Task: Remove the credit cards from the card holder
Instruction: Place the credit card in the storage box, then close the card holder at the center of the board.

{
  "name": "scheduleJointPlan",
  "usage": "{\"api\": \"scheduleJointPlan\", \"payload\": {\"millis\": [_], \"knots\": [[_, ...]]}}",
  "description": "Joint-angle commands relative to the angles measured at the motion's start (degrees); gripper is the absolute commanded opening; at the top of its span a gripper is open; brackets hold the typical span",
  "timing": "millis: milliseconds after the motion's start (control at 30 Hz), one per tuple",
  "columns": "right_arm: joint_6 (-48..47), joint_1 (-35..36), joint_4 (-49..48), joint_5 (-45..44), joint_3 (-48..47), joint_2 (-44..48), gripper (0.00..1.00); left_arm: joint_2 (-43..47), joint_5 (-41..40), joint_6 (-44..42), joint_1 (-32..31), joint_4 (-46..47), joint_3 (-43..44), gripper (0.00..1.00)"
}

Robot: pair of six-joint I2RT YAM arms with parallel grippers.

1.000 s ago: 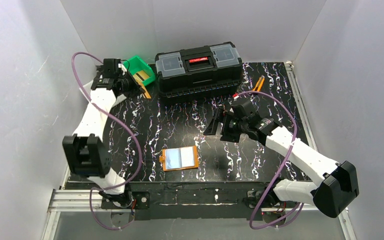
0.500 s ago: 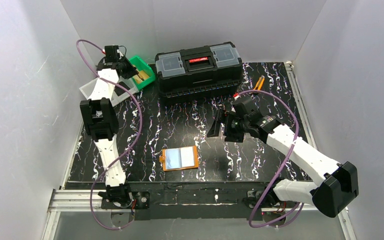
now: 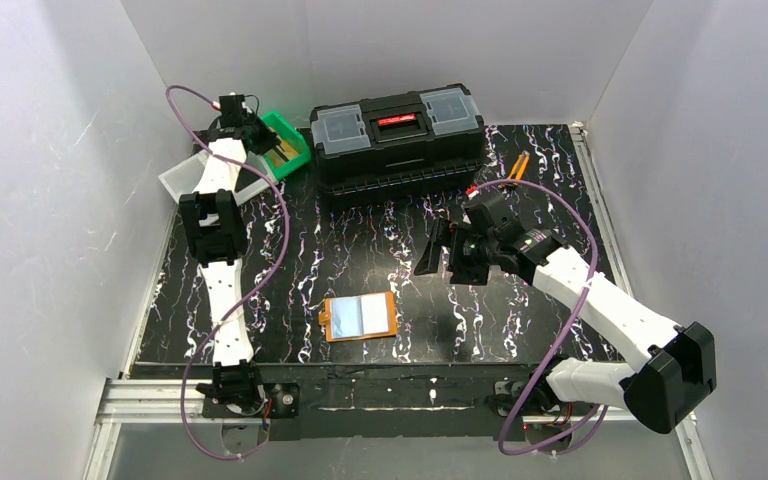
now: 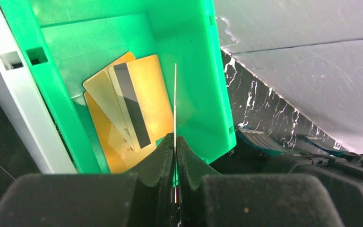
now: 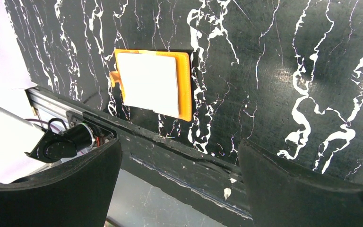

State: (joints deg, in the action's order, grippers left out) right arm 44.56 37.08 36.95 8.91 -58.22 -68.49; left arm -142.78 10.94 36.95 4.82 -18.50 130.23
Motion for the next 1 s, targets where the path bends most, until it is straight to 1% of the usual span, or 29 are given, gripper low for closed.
{"api": "scheduleJointPlan", "payload": {"millis": [0,33,67,133,167,333,367,433,600,767,967], "knots": [[-0.64,-0.40,0.43,-0.47,-1.95,-0.50,0.98,1.26,-0.40,0.53,0.48,-0.08,3.58,0.08],[-0.64,-0.37,0.34,-0.33,-1.98,-0.46,0.99,1.53,-0.24,0.23,0.48,0.15,3.62,0.13],[-0.67,-0.35,0.39,-0.18,-2.05,-0.43,0.98,1.85,-0.26,0.06,0.51,0.09,3.70,0.20],[-0.72,-0.34,0.39,0.10,-2.21,-0.50,0.98,2.73,-0.74,-0.50,0.46,-0.17,3.64,0.40],[-0.74,-0.45,0.42,0.25,-2.25,-0.48,0.98,3.19,-1.05,-0.75,0.58,-0.40,3.65,0.47],[-0.69,-0.37,0.33,0.88,-2.05,-0.09,0.98,6.18,-1.81,-2.08,0.95,-0.78,2.26,0.69],[-0.62,-0.39,0.32,0.97,-1.92,0.00,0.98,6.71,-1.95,-2.29,1.00,-0.95,1.91,0.71],[-0.52,-0.39,0.29,1.04,-1.86,0.27,0.98,8.01,-1.78,-2.48,0.99,-1.30,1.68,0.74],[-0.74,-0.41,-0.22,0.12,-1.62,1.02,0.98,12.86,0.31,-1.98,1.00,-2.47,-0.98,0.75],[-0.98,-0.43,-0.57,-1.52,-1.18,2.67,0.98,22.14,2.32,-0.90,0.34,-1.92,-9.83,0.75],[-0.93,-0.65,-3.24,-1.83,0.95,4.49,0.98,35.52,3.28,0.31,-2.69,-2.20,-24.62,0.75]]}}
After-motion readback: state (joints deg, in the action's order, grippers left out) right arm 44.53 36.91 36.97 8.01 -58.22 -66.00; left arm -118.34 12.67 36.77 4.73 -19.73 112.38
